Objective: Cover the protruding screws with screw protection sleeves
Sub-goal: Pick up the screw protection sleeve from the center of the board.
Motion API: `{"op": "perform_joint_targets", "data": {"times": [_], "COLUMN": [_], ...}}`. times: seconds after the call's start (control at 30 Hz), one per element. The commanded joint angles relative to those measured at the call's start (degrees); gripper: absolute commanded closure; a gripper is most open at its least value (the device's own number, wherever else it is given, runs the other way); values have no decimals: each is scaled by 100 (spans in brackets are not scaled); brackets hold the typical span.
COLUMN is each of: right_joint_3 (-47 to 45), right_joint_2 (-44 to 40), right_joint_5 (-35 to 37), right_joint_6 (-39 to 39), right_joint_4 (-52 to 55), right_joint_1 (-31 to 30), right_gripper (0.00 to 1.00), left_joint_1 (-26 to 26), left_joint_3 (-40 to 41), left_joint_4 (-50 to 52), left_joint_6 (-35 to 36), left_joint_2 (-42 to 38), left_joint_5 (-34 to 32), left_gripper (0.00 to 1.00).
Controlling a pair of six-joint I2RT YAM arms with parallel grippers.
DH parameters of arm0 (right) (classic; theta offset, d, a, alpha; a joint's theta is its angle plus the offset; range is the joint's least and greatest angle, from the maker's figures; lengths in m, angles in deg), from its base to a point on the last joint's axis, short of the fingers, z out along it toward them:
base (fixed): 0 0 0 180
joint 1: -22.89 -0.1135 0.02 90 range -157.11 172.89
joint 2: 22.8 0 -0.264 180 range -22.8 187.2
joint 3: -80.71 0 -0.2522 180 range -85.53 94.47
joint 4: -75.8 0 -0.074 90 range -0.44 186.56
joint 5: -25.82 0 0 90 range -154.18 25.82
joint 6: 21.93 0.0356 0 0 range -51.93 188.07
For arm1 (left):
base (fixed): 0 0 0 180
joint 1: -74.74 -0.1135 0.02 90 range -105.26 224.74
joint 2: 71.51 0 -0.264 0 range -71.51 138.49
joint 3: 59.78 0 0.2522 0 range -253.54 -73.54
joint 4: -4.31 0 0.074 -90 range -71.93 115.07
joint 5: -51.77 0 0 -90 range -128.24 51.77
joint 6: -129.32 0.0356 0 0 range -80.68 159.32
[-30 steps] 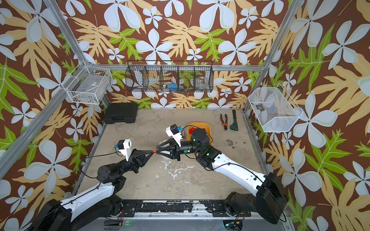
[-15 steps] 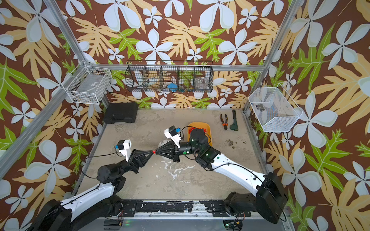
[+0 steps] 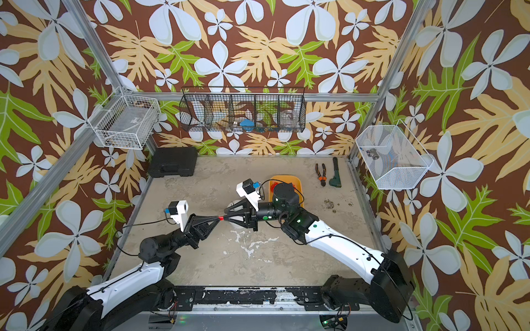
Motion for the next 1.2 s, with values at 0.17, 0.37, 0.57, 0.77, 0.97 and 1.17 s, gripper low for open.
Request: {"op": "perform_joint_targets", "data": {"times": [0.17,0.37,0.57,0.77,0.97,1.17], "right_joint_3": [18,25,42,377,1398,1843], "right_joint_2": [23,8,-13,-111,40,328], "right_joint_5": [-193,-148,-3,566,2205,2939], "right_joint_6": [-1,-45,-104,-340,-1107,-1076], "right_joint_4": [-86,-57,65,1040,4350,6264], "right_joint_1": [-26,-28,-32,-30,-37,-44], "right_gripper": [81,91,100,100,100,100], "left_joint_1": [-5,4,13,13,447,2186], "left_joint_3": [0,-5,14,197,870,859], "left_joint_4": [-154,-158,-150,-95,1707,3513], "left_joint_6": [69,73,91,617,3305,6003], "left_joint_2": [3,30,66,-11,-1206,-1919], "left_joint_5": [73,82,73,5,-1250,-4019], "left_gripper": [100,100,100,65,35,32]}}
